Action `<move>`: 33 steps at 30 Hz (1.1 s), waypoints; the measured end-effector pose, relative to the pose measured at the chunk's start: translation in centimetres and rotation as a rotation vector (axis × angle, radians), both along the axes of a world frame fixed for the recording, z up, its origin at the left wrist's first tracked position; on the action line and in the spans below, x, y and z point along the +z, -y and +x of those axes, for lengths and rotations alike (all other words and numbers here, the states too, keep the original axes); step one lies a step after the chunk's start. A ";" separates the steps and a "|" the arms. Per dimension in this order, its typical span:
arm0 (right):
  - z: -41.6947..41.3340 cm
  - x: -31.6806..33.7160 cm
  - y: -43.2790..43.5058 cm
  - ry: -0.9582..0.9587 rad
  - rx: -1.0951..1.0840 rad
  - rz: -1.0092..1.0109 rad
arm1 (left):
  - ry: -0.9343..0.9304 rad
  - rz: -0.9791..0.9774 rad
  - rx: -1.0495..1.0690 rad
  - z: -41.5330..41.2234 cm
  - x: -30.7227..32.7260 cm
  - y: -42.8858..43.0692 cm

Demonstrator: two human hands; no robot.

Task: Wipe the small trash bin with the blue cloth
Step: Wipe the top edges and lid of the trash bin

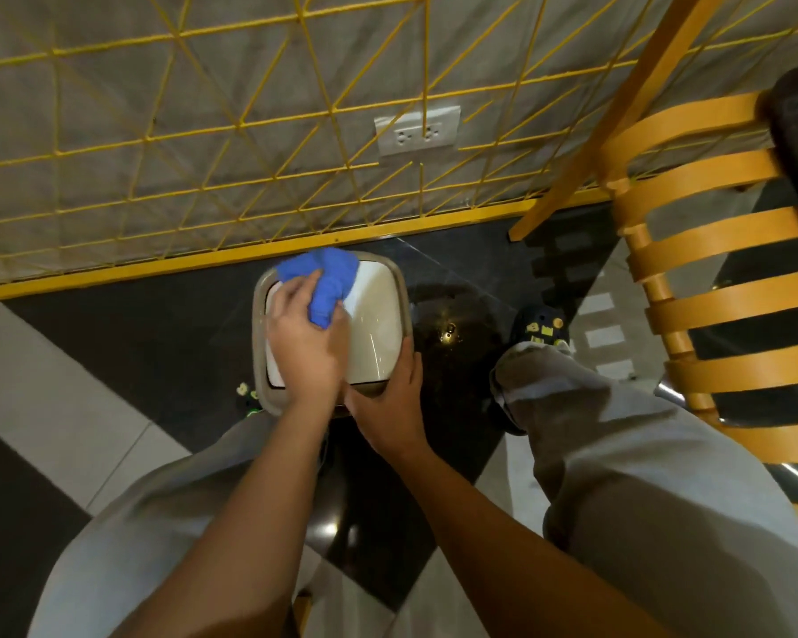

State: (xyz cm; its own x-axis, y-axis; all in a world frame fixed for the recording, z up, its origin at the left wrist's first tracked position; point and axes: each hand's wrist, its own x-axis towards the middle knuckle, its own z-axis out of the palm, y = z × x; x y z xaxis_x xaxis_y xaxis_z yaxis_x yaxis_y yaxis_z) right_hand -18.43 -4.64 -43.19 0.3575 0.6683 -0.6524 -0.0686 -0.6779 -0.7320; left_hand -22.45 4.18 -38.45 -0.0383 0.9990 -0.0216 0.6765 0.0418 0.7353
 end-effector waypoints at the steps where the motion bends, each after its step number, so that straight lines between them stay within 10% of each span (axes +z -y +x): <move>1: 0.0 0.0 0.1 -0.003 -0.027 0.018 | -0.028 0.017 -0.097 0.4 0.0 0.5; 33: 4.8 0.9 -5.3 0.133 0.212 0.204 | -0.017 0.008 -0.146 -2.7 -0.4 3.0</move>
State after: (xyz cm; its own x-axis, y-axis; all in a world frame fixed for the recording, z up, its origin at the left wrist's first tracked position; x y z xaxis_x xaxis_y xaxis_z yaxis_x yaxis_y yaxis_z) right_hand -13.60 0.71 -42.26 0.2694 0.8492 -0.4543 0.1640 -0.5053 -0.8472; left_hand -25.12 1.14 -38.86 0.1071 0.9942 -0.0141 0.6876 -0.0638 0.7233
